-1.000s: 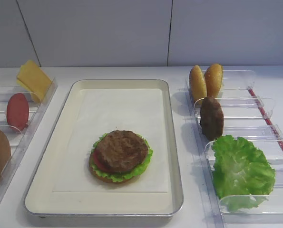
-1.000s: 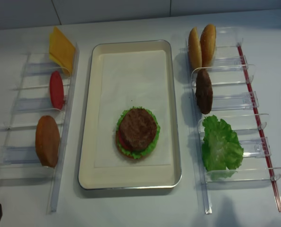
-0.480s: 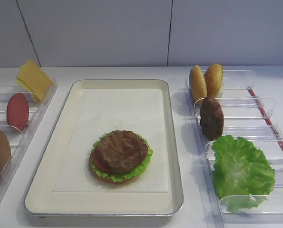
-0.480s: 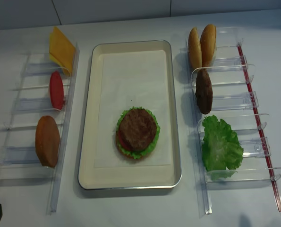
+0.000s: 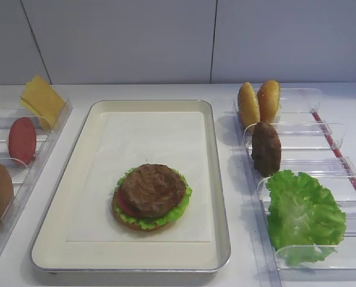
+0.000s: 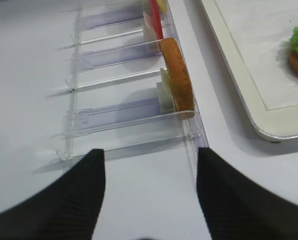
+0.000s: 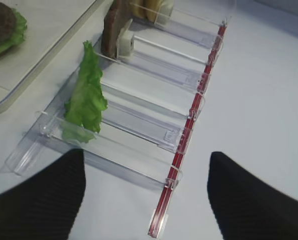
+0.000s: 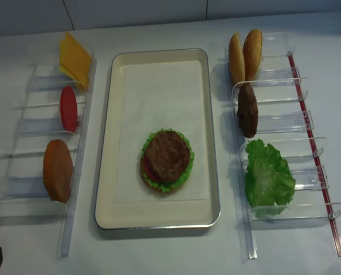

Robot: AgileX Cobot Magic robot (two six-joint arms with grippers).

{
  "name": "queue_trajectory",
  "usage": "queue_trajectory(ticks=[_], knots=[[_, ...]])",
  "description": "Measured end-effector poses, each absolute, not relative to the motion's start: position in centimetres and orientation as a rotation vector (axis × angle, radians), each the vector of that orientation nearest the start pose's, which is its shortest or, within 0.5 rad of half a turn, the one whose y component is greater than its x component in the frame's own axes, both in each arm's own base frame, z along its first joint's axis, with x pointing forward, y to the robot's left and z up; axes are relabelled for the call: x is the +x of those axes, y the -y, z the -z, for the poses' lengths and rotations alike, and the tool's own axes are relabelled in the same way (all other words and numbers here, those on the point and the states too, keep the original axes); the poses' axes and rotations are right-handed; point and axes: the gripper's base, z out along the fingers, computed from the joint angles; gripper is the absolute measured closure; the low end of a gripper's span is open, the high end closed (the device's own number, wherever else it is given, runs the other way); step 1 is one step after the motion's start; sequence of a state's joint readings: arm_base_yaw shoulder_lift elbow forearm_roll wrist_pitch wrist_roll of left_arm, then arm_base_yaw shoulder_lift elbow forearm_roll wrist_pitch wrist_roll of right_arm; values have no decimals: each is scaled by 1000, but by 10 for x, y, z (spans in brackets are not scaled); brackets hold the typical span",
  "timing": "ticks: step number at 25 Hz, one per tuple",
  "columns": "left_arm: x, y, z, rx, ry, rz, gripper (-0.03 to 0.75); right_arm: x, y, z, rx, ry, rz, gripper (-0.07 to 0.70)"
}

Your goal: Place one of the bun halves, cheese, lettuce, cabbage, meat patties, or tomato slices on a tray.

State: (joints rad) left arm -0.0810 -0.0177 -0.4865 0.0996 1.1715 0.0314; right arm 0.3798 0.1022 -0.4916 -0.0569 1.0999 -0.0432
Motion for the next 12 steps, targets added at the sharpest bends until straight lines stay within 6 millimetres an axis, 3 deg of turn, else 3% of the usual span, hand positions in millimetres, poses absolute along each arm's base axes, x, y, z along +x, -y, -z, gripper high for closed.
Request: queue_trajectory(ticks=[5,12], knots=[[-11,-9,-265,109,-2145,-92,319,-4,7,-270,-437,-2055,-134,104],[-11,-9,-265,109,-2145,-92,319,-5,7,-264,-442,-2080,-136,106]])
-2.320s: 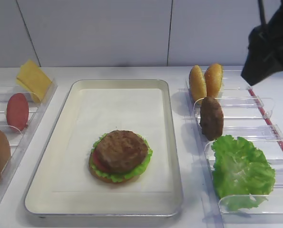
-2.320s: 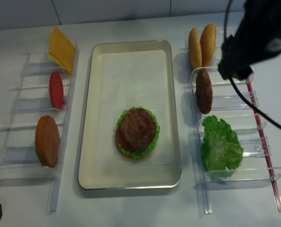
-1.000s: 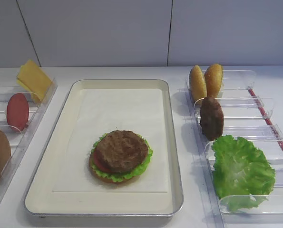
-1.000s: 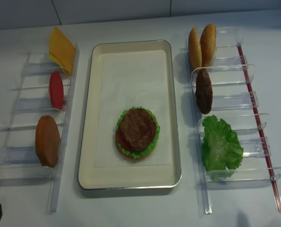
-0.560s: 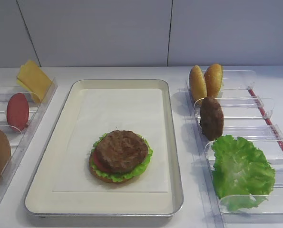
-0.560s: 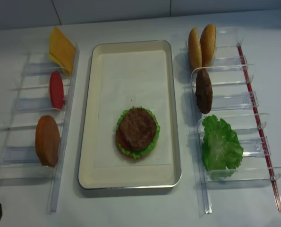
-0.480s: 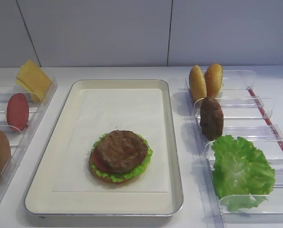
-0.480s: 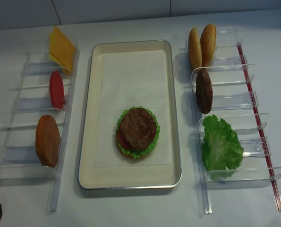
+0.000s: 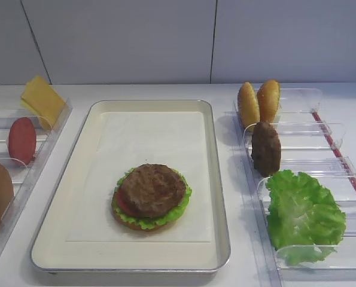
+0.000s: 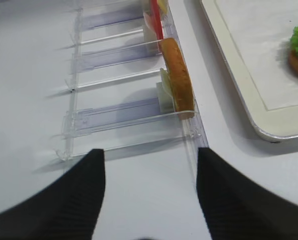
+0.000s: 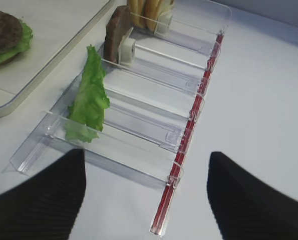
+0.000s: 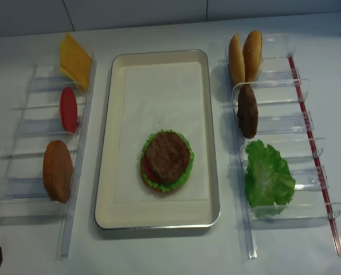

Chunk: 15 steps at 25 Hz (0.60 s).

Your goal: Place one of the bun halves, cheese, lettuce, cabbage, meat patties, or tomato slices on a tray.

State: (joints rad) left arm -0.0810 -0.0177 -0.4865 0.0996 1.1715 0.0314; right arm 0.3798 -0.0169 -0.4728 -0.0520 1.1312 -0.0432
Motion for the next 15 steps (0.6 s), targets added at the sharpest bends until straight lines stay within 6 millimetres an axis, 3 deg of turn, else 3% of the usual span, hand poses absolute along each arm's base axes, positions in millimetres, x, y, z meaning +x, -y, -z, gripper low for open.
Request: queue_trajectory(ticks=[15], knots=[[-11,-9,-265,109,-2145,-92,319,-5,7,-263,-434,-2092,-137,110]])
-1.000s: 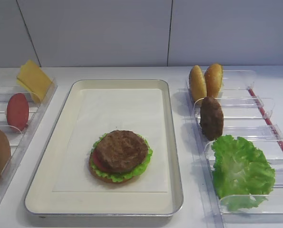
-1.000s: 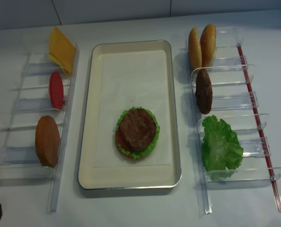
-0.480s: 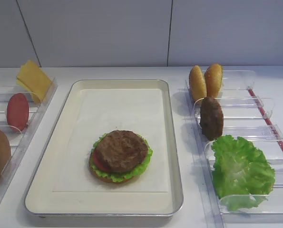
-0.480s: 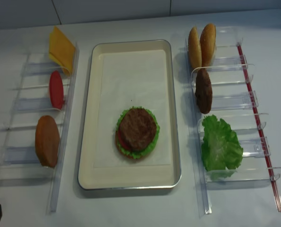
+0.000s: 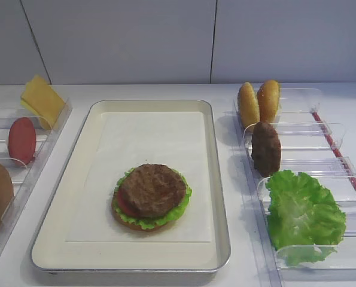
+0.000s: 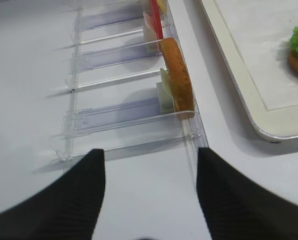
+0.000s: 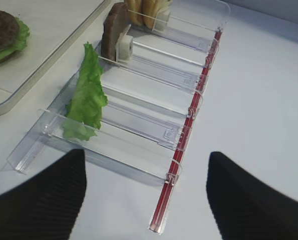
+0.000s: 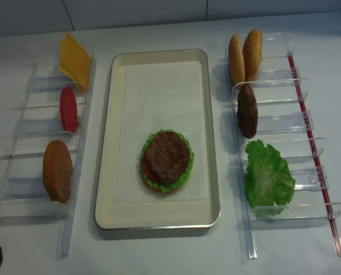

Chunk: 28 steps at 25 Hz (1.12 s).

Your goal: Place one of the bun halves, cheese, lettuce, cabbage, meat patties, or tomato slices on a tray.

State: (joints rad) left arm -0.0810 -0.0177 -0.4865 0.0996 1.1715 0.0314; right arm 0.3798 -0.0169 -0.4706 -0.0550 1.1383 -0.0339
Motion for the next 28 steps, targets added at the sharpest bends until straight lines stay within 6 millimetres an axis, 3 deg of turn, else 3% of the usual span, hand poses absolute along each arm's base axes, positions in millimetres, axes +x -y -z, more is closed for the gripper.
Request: queue_trajectory(ticks=[14,22,28], knots=[[-11,-9,-265,109,-2145,-92,319,-5,7,-263,-424,-2095,-134,110],[-11,-9,-265,109,-2145,-92,319,-7,6,-263,-174,-2128,3,124],[-11,-9,-265,109,-2145,-92,319,-7,5,-263,-142,-2130,20,128]])
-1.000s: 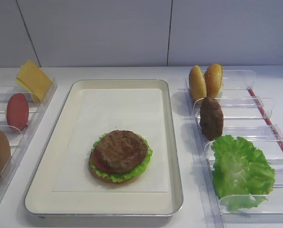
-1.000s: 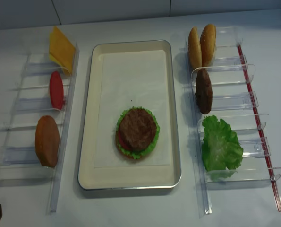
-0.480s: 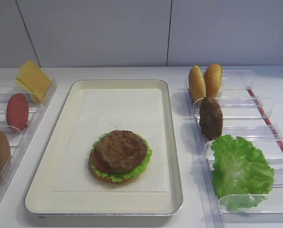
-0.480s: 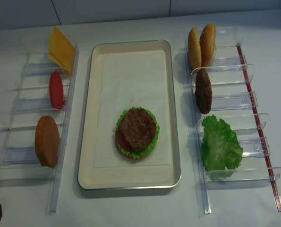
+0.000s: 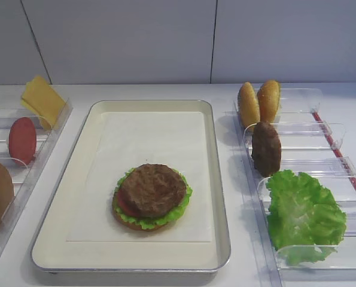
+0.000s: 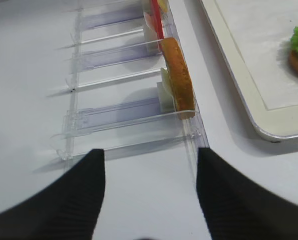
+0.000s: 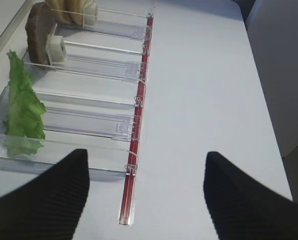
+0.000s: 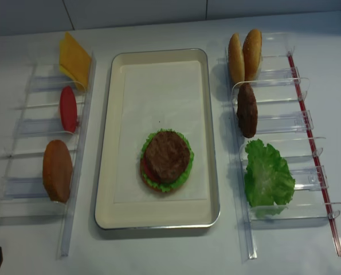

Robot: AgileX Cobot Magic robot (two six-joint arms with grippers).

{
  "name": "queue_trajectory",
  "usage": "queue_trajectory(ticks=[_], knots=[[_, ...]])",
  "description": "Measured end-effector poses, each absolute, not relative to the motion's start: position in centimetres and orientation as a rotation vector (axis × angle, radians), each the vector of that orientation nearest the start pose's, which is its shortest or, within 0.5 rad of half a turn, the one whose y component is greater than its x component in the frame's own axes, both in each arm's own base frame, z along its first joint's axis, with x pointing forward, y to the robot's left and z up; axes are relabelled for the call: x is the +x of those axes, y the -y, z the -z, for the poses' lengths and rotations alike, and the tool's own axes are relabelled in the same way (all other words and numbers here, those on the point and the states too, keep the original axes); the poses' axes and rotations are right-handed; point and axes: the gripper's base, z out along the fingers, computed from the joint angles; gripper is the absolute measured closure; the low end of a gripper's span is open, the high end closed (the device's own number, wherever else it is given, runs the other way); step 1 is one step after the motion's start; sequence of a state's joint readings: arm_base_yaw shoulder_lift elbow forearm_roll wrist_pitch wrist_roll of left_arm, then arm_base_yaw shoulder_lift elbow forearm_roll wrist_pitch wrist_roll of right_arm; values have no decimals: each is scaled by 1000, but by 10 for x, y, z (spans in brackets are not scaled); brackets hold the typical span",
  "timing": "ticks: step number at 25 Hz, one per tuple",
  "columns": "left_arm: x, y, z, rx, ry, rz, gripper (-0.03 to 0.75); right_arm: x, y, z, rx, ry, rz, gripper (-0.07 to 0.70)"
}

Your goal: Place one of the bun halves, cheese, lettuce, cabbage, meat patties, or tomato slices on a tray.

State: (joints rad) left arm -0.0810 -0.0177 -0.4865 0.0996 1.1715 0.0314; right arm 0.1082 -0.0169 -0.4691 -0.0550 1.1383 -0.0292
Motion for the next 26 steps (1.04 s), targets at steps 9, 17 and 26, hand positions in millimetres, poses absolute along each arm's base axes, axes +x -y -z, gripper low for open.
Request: queue_trajectory(ticks=[9,17,26], knots=[[-11,-9,-265,109,-2145,-92,319,-7,5,-263,-140,-2130,19,128],[-11,-9,-265,109,-2145,-92,319,-7,5,-263,-140,-2130,19,129],[-11,-9,-265,109,-2145,-92,319,-7,5,-263,-140,-2130,19,129]])
